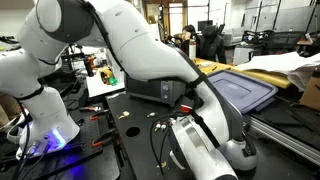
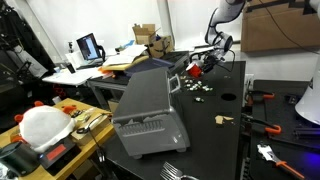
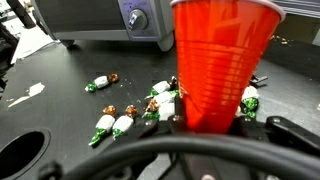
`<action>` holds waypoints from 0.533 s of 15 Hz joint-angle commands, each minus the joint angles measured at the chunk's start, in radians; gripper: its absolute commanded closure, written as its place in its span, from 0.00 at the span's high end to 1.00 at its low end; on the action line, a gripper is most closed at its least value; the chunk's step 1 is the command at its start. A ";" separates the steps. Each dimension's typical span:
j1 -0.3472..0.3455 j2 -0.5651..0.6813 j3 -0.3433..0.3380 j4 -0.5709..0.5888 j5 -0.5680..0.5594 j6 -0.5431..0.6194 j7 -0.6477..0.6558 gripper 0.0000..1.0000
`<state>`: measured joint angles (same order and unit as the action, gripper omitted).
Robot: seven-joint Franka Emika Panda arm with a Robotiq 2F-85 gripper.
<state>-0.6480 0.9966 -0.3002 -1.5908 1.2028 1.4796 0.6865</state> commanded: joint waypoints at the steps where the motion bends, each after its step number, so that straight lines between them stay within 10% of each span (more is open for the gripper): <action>1: -0.016 0.053 0.013 0.069 0.013 -0.039 -0.036 0.07; 8: -0.039 0.083 0.010 0.132 0.012 -0.031 -0.042 0.07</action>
<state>-0.6639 1.0658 -0.2926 -1.5013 1.2028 1.4774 0.6542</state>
